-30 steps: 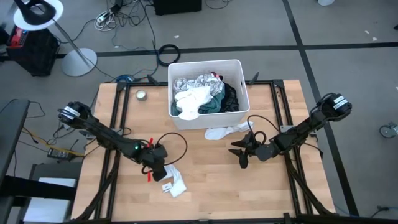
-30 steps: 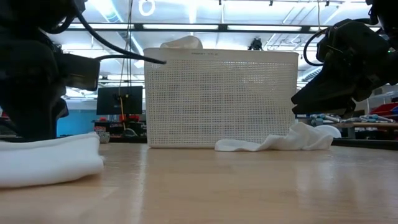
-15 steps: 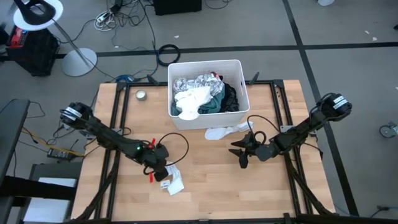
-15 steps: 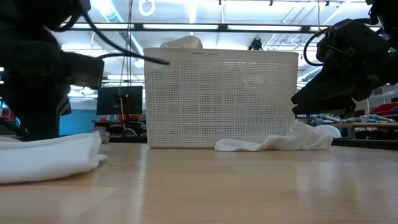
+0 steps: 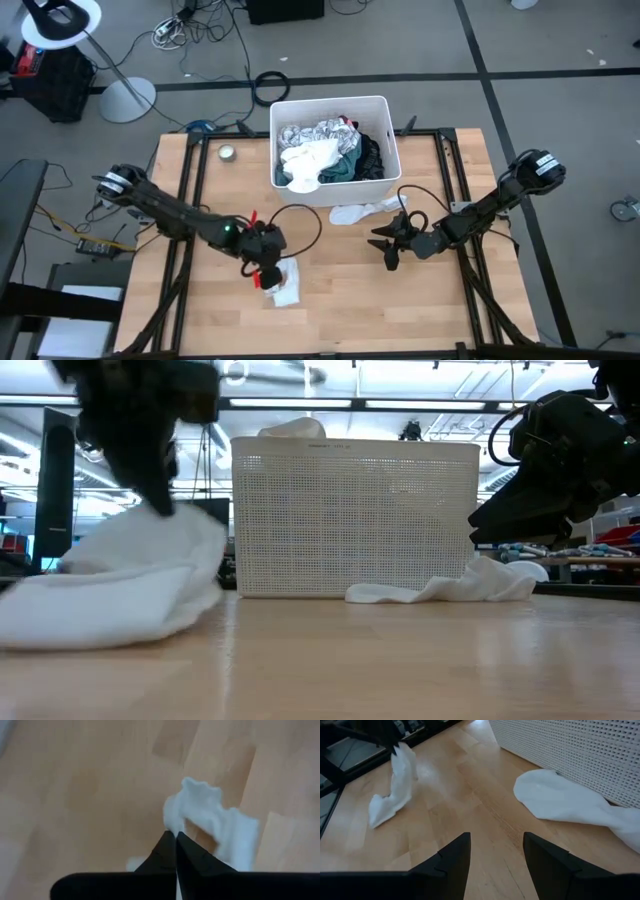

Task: Sort clothes
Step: Put the left white sock into the white laundry organizer

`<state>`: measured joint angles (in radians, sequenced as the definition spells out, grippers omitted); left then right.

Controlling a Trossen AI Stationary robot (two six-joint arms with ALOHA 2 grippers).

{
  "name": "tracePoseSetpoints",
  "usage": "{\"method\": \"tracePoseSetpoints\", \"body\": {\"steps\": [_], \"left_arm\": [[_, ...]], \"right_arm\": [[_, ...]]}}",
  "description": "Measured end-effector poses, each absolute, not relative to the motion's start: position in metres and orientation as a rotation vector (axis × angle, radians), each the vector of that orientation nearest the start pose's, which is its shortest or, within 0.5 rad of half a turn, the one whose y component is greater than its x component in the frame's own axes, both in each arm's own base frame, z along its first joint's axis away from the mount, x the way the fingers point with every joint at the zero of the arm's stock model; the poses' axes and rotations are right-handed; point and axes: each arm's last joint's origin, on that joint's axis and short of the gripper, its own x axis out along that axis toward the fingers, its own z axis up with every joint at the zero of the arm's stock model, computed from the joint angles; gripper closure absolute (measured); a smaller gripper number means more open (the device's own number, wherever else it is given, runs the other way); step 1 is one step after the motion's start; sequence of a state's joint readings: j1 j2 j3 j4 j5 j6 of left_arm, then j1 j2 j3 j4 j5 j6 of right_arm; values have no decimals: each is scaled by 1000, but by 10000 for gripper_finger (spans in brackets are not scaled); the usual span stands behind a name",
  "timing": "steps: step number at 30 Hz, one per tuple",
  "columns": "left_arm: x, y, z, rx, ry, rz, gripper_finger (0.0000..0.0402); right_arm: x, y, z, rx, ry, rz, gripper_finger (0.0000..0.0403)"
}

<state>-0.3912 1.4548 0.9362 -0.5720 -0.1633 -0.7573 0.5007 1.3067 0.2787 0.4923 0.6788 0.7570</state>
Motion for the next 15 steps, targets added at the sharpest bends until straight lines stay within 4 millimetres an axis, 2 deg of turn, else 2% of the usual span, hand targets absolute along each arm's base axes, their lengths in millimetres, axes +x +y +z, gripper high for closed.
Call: {"method": "tracePoseSetpoints", "body": {"steps": [9, 15], "left_arm": [[278, -86, 273, -268, 979, 186, 401], [292, -66, 313, -290, 860, 208, 401]], "right_arm": [[190, 83, 133, 444, 352, -328, 219], [190, 83, 133, 444, 352, -328, 219]]}}
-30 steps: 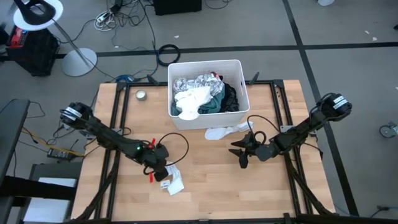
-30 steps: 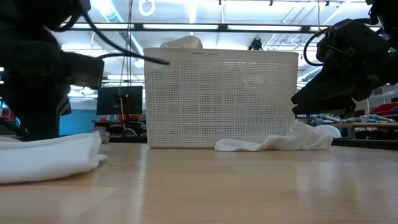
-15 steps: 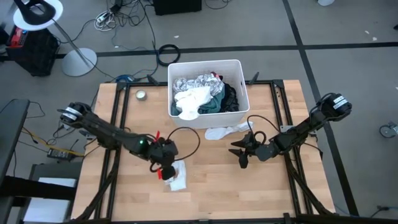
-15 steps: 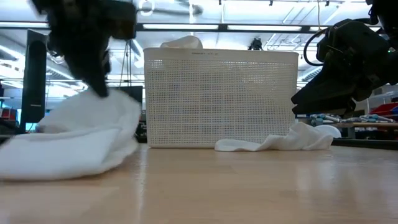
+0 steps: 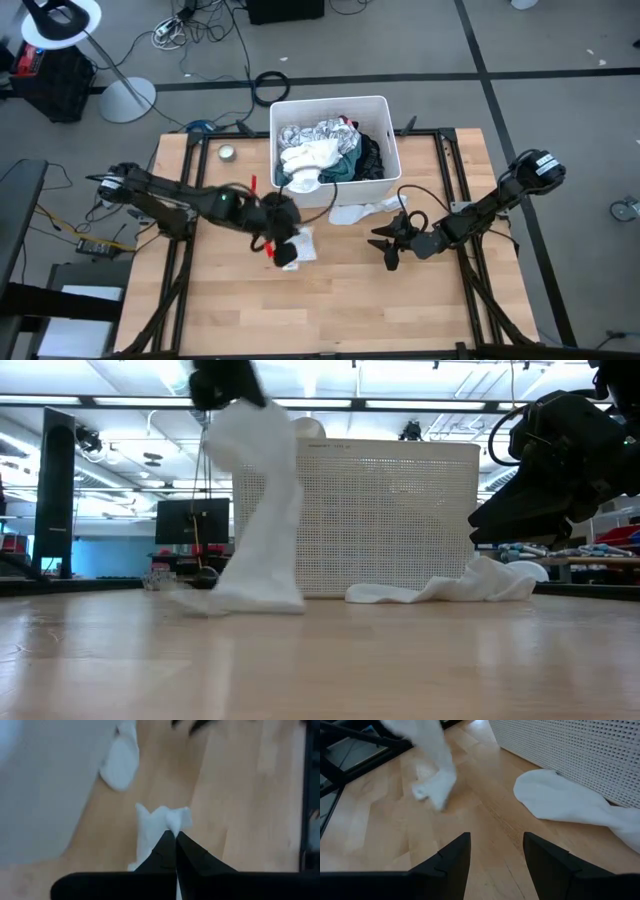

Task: Sort clothes
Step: Put the left white sock into the white laundry organizer

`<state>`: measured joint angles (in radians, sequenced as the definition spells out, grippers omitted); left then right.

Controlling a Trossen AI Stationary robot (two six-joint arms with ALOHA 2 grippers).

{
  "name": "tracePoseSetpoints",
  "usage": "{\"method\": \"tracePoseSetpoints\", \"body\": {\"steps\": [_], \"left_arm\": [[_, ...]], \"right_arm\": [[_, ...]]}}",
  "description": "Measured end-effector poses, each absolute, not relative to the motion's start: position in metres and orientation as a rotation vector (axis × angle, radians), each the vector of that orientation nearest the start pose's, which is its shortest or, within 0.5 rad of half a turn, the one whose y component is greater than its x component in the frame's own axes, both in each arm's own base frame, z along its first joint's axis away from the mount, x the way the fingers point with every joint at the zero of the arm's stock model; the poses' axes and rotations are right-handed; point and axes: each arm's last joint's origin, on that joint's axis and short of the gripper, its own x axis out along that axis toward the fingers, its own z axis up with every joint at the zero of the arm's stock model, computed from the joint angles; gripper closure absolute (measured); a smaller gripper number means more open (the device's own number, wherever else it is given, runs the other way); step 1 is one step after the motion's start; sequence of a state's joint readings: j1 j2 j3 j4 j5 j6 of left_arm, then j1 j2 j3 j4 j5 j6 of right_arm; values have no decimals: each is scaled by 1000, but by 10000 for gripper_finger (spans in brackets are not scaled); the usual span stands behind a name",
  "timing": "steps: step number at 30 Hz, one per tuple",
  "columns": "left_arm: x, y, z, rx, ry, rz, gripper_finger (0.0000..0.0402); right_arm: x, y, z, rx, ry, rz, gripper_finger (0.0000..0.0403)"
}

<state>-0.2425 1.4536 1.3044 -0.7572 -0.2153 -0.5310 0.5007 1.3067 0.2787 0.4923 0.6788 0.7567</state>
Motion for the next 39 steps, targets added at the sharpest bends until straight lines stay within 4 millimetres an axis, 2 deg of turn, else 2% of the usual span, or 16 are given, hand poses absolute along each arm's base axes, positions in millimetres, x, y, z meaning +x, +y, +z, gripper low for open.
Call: {"method": "tracePoseSetpoints", "body": {"steps": [11, 16, 26, 32, 39], "left_arm": [[303, -17, 375, -345, 652, 296, 401], [302, 8, 401, -327, 558, 366, 401], [293, 44, 446, -308, 348, 527, 401], [288, 62, 469, -285, 219, 565, 401], [279, 79, 486, -291, 139, 620, 401]], "right_arm": [[190, 83, 133, 439, 352, -327, 219], [190, 83, 133, 438, 352, -327, 219], [190, 83, 133, 427, 354, -325, 219], [190, 83, 133, 427, 354, -325, 219], [190, 83, 133, 426, 354, -325, 219]]}}
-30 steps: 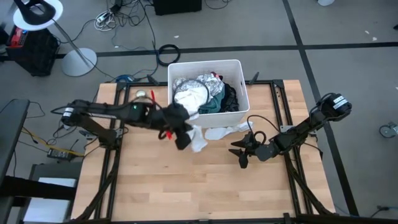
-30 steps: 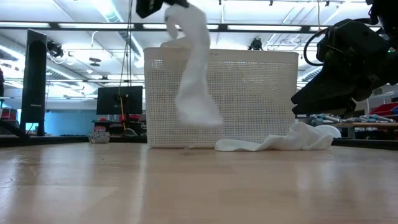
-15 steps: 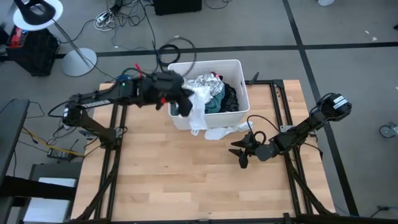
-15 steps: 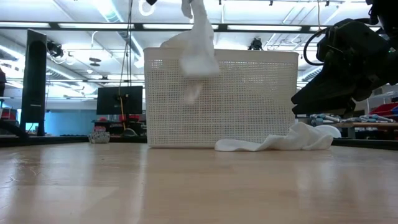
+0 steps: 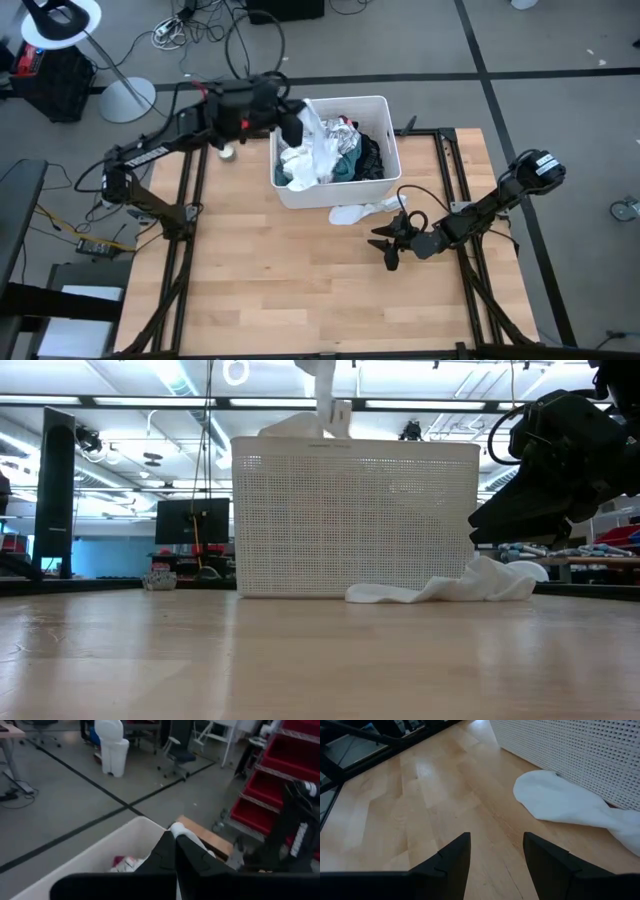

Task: Sort clothes
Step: Put the left white sock into the white laundry organizer

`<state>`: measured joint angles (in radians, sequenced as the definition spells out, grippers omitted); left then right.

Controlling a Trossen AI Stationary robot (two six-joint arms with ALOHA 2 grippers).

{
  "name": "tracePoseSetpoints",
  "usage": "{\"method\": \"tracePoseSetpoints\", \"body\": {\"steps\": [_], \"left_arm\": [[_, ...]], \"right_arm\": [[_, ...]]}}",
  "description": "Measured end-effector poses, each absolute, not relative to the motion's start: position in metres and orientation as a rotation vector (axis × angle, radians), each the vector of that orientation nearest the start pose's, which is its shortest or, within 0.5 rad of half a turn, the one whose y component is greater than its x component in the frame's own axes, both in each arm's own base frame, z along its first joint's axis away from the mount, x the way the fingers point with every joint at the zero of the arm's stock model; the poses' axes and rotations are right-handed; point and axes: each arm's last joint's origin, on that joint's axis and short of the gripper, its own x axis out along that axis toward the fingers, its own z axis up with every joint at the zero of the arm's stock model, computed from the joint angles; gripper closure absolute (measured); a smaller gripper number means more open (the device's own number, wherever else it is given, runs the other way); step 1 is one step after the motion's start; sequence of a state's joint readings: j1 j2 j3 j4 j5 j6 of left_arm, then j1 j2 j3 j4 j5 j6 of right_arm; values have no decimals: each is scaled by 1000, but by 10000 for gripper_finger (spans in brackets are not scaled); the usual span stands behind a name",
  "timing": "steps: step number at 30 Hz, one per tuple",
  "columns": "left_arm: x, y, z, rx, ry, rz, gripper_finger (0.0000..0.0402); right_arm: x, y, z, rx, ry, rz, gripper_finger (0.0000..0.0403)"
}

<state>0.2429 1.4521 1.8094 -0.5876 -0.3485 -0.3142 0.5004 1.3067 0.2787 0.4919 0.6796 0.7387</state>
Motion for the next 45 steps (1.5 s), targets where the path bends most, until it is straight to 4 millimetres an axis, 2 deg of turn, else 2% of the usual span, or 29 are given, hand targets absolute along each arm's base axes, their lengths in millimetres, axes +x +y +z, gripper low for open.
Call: {"method": "tracePoseSetpoints", "body": {"steps": [11, 18, 22, 27, 39, 42, 45], "left_arm": [[269, 96, 495, -268, 109, 692, 401], [267, 98, 494, -110, 153, 835, 401], [269, 96, 489, -107, 193, 765, 401], [277, 95, 466, -121, 308, 651, 401], [293, 100, 392, -118, 531, 647, 401], [295, 101, 376, -118, 564, 647, 385], [296, 101, 359, -117, 604, 647, 349]], "right_arm": [[190, 83, 133, 425, 355, -325, 219], [190, 83, 133, 424, 355, -325, 219], [190, 83, 133, 413, 357, -324, 219], [190, 83, 133, 402, 359, -321, 219], [190, 83, 133, 402, 358, -322, 219], [190, 83, 133, 402, 358, -322, 219], [190, 83, 133, 402, 358, -322, 219]]}}
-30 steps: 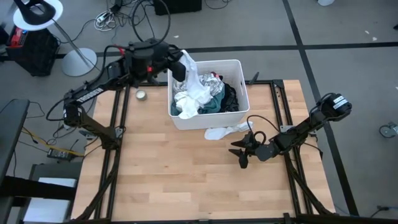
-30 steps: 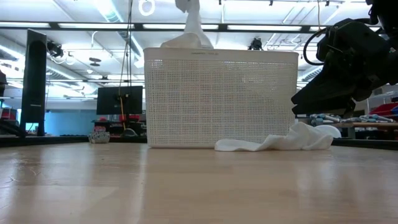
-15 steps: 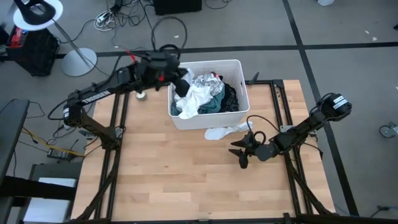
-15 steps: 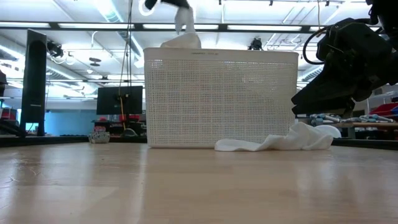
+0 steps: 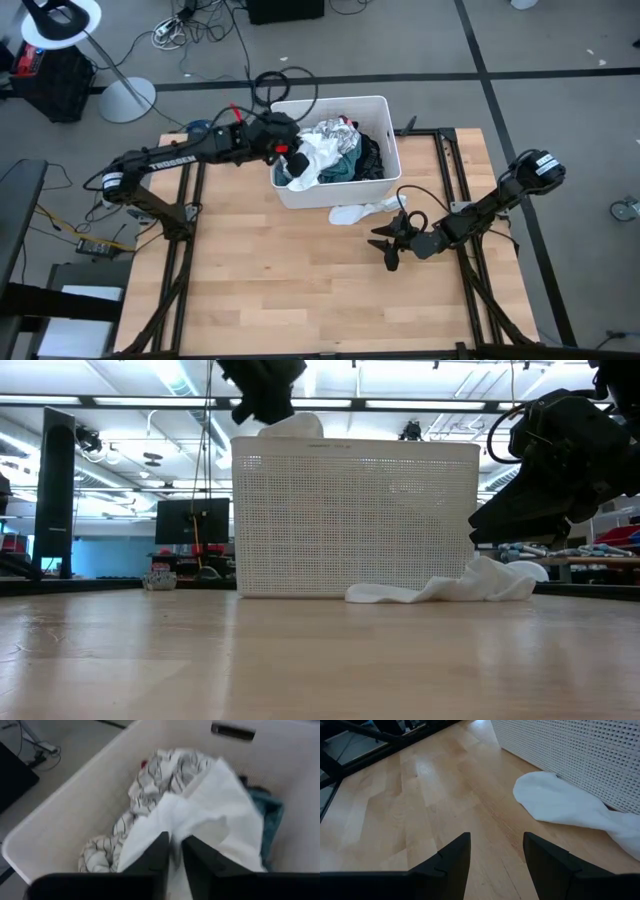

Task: Sort clothes
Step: Put the left white sock into the white laundry organizer

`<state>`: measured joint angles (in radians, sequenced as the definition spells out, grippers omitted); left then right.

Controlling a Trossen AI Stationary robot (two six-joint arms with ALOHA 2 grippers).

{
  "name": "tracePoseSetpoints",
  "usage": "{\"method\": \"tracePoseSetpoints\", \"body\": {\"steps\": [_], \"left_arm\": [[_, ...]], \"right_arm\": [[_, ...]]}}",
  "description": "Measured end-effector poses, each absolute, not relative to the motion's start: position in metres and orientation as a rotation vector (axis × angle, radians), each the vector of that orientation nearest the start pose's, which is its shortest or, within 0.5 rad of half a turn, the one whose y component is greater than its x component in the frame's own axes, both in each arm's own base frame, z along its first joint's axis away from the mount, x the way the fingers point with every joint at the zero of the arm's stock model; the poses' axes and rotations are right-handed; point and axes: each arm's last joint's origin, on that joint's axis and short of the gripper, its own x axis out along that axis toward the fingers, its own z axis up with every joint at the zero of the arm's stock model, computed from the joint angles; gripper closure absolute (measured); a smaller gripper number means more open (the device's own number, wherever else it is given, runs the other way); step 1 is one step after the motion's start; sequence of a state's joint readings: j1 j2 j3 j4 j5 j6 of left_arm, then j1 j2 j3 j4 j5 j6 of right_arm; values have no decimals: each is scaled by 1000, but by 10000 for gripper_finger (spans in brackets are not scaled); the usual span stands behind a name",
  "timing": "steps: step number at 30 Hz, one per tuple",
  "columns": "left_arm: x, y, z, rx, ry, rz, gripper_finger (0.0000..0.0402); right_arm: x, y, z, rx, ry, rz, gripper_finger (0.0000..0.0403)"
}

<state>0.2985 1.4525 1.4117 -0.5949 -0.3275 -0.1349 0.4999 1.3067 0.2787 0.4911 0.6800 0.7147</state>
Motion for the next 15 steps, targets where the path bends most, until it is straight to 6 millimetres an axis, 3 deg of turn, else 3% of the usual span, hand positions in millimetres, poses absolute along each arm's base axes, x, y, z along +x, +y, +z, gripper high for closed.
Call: {"method": "tracePoseSetpoints", "body": {"steps": [6, 15], "left_arm": [[295, 101, 347, -116, 650, 648, 282], [293, 99, 362, -158, 637, 627, 273]], "right_arm": [[190, 83, 133, 402, 358, -322, 219], [190, 83, 133, 403, 358, -322, 219]]}}
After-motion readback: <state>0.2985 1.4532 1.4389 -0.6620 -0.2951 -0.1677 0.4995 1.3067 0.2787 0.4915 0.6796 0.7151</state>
